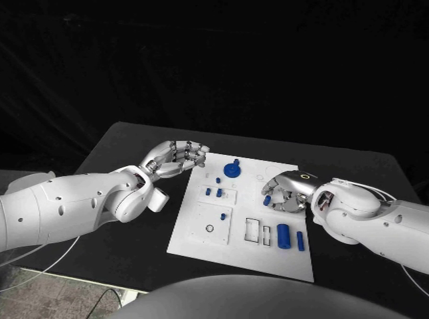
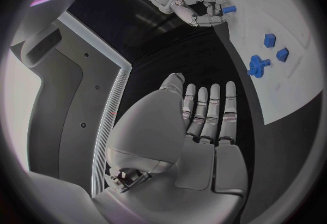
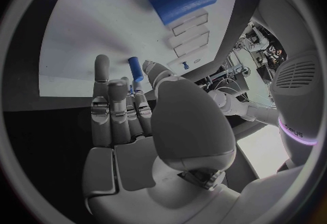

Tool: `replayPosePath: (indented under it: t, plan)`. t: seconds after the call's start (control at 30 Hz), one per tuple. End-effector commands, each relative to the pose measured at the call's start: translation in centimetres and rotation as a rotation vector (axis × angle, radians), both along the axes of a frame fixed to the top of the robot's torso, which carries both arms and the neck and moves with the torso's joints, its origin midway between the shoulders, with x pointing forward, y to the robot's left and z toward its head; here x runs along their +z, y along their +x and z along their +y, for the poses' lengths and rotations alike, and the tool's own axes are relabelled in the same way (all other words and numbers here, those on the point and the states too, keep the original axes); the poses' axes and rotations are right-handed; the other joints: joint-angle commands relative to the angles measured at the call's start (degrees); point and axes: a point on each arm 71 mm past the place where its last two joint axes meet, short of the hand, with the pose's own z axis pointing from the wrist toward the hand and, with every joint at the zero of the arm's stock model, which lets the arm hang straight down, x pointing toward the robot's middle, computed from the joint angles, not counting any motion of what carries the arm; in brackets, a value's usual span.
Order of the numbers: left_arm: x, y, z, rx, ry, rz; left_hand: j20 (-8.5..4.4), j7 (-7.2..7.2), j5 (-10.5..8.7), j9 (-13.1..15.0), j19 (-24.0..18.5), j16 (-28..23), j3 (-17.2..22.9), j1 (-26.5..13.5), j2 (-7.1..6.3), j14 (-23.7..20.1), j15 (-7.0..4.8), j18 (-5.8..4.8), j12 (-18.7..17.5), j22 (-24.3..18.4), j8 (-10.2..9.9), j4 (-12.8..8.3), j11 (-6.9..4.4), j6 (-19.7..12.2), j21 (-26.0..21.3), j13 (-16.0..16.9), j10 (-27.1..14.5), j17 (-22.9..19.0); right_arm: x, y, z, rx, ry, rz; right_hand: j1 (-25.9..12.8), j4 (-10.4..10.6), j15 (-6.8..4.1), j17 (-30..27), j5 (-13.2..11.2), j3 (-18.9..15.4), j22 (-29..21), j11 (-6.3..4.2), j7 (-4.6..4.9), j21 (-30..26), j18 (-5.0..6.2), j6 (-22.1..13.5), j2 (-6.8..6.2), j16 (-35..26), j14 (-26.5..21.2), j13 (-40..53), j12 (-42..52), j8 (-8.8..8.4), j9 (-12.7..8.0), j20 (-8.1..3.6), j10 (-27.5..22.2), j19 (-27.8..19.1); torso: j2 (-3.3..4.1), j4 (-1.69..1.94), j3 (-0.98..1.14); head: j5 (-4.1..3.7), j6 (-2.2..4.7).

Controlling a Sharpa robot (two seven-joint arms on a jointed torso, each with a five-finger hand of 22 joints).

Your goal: Assemble the parts on the task board

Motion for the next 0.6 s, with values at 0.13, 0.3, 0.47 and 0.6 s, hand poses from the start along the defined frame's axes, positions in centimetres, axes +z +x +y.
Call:
replayPosePath:
  t: [0.13, 0.3, 0.47, 0.6]
  plan:
    - [-0.1, -0.09, -0.29, -0.026, -0.015, 0.024, 0.03, 0.04, 0.22, -0.1, 0.5, 0.3, 0.2, 0.6, 0.21, 0.5, 0.01, 0.14, 0.1, -0.1, 0.2, 0.0, 0.34, -0.5, -0.3, -0.3, -0.4, -0.2, -0.41, 0.05, 0.36, 0.015, 0.005, -0.029, 0.6, -0.6, 0.08, 1.0, 0.6, 0.8, 0.6, -0.19, 0.03, 0.6, 0.11, 1.3, 0.41, 1.0, 1.0, -1.0, 0.5, 0.68, 0.2, -0.1, 2.7, 0.8, 0.01, 0.02, -0.01, 0.34, 0.01]
    - [-0.22, -0.07, -0.21, -0.026, -0.012, 0.031, 0.08, 0.03, 0.19, -0.1, 0.6, 0.3, 0.2, 0.6, 0.21, 0.5, 0.13, 0.11, 0.1, -0.1, 0.2, 0.0, 0.52, -0.5, -0.4, -0.4, -0.4, -0.3, -0.59, -0.01, 0.65, 0.02, 0.019, -0.037, 0.3, -0.7, -0.05, 2.2, 0.3, 1.4, 1.2, -0.43, -0.03, 0.9, 0.17, 2.4, 0.52, 2.0, 2.1, -2.1, 0.4, 1.11, 0.5, -0.31, 4.8, 1.3, 0.03, 0.01, -0.02, 0.42, 0.01]
    - [-0.42, -0.11, -0.18, -0.027, -0.011, 0.039, 0.08, 0.03, 0.18, -0.1, 0.6, 0.3, 0.2, 0.6, 0.21, 0.5, 0.15, 0.11, 0.1, -0.1, 0.2, 0.0, 0.54, -0.6, -0.4, -0.4, -0.4, -0.3, -0.6, 0.04, 0.71, 0.015, 0.026, -0.047, 0.9, -1.3, -0.62, 3.0, 0.5, 2.5, 1.9, -0.98, -0.07, 1.2, 0.19, 4.9, 0.9, 2.7, 2.9, -3.1, 0.4, 2.38, 1.2, -0.65, 7.7, 1.7, -0.02, 0.02, -0.01, 0.45, 0.01]
    - [-0.62, -0.2, -0.17, -0.029, -0.012, 0.046, 0.11, 0.05, 0.18, -0.1, 0.7, 0.3, 0.2, 0.7, 0.24, 0.5, 0.23, 0.09, 0.1, -0.1, 0.2, 0.0, 0.64, -0.6, -0.4, -0.6, -0.5, -0.3, -0.49, 0.1, 0.72, 0.009, 0.038, -0.063, 2.1, -2.4, -1.46, 4.0, 0.6, 3.4, 2.8, -1.97, 0.07, 1.7, 0.28, 7.5, 1.53, 3.5, 3.9, -3.8, 0.5, 3.82, 2.3, -1.35, 10.6, 2.1, -0.03, 0.03, 0.01, 0.58, 0.01]
